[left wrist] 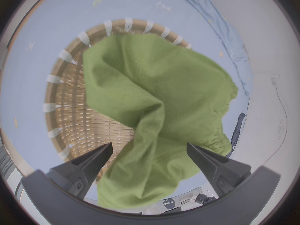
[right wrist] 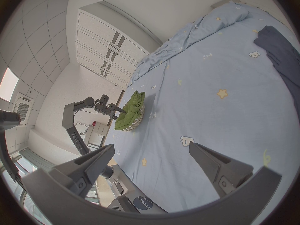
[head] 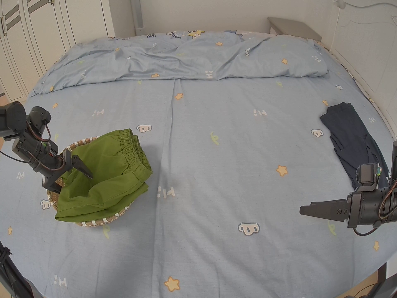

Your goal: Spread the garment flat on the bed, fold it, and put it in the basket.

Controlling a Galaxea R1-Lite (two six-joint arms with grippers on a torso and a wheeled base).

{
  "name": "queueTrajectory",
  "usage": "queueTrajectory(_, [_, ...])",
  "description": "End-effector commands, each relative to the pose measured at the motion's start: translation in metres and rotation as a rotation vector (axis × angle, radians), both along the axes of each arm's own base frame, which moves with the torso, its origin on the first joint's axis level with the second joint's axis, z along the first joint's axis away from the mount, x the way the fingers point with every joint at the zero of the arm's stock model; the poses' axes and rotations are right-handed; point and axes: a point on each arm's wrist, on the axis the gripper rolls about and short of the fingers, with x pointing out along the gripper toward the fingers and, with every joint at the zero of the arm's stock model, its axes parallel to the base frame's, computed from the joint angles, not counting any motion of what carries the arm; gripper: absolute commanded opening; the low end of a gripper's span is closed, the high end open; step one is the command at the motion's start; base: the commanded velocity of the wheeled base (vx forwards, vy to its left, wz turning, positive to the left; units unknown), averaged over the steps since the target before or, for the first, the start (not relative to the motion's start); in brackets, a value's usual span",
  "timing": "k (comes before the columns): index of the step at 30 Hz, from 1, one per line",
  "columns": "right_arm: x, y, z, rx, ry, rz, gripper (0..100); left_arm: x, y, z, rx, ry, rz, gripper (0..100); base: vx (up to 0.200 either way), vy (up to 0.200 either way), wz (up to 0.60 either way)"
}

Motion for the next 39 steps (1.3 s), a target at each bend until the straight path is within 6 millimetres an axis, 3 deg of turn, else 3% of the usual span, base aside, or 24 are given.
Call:
queueTrajectory(1, [-0.001,0.0,0.002,0.004,-0.01,0.001,100,-0.025,-0.003,0.037,0.019,-0.102,0.017,100,0.0,0.0,0.0])
queueTrajectory(6, [-0.006,-0.001,0.005,0.007,-0.032,0.008,100,-0.049,-0.01,0.062,0.028,-0.174,0.019,100,0.0,0.0,0.0])
queueTrajectory(7, [-0.026,-0.003,0.014,0.015,-0.117,0.058,100,-0.078,-0.019,0.084,0.024,-0.224,0.023,100,0.0,0.0,0.0])
queueTrajectory(8, [-0.039,-0.006,0.02,0.028,-0.176,0.079,100,-0.096,-0.028,0.094,0.022,-0.249,0.006,100,0.0,0.0,0.0])
queueTrajectory(12, [-0.073,-0.019,0.022,0.062,-0.28,0.111,100,-0.166,-0.051,0.108,0.02,-0.354,-0.043,100,0.0,0.0,0.0])
queueTrajectory(15, [-0.096,-0.032,0.002,0.052,-0.288,0.111,100,-0.234,-0.062,0.105,0.027,-0.514,-0.111,100,0.0,0.0,0.0])
queueTrajectory(17, [-0.117,-0.043,-0.022,0.022,-0.336,0.119,100,-0.281,-0.064,0.091,0.023,-0.656,-0.157,100,0.0,0.0,0.0])
queueTrajectory(18, [-0.117,-0.043,-0.022,0.022,-0.336,0.119,100,-0.281,-0.064,0.091,0.023,-0.656,-0.157,100,0.0,0.0,0.0])
queueTrajectory(19, [-0.139,-0.055,-0.047,-0.015,-0.412,0.115,100,-0.315,-0.062,0.078,0.019,-0.811,-0.173,100,0.0,0.0,0.0])
queueTrajectory(20, [-0.147,-0.06,-0.059,-0.041,-0.432,0.073,100,-0.329,-0.061,0.07,0.023,-0.871,-0.168,100,0.0,0.0,0.0])
queueTrajectory(25, [-0.178,-0.071,-0.088,-0.088,-0.468,-0.117,100,-0.365,-0.06,0.036,0.073,-0.97,-0.094,100,0.0,0.0,0.0])
queueTrajectory(28, [-0.185,-0.073,-0.088,-0.073,-0.48,-0.126,100,-0.375,-0.06,0.025,0.08,-1.01,-0.077,100,0.0,0.0,0.0])
queueTrajectory(29, [-0.189,-0.075,-0.086,-0.058,-0.482,-0.124,100,-0.386,-0.061,0.008,0.092,-1.046,-0.064,100,0.0,0.0,0.0])
queueTrajectory(30, [-0.189,-0.075,-0.086,-0.056,-0.481,-0.122,100,-0.387,-0.061,0.007,0.092,-1.051,-0.065,100,0.0,0.0,0.0])
queueTrajectory(32, [-0.191,-0.076,-0.087,-0.031,-0.48,-0.111,100,-0.398,-0.062,-0.014,0.12,-1.099,-0.061,100,0.0,0.0,0.0])
queueTrajectory(35, [-0.193,-0.078,-0.088,-0.018,-0.499,-0.141,100,-0.401,-0.062,-0.03,0.167,-1.12,-0.078,100,0.0,0.0,0.0])
queueTrajectory(39, [-0.194,-0.082,-0.088,-0.036,-0.519,-0.269,100,-0.389,-0.06,-0.063,0.299,-1.107,-0.141,100,0.0,0.0,0.0])
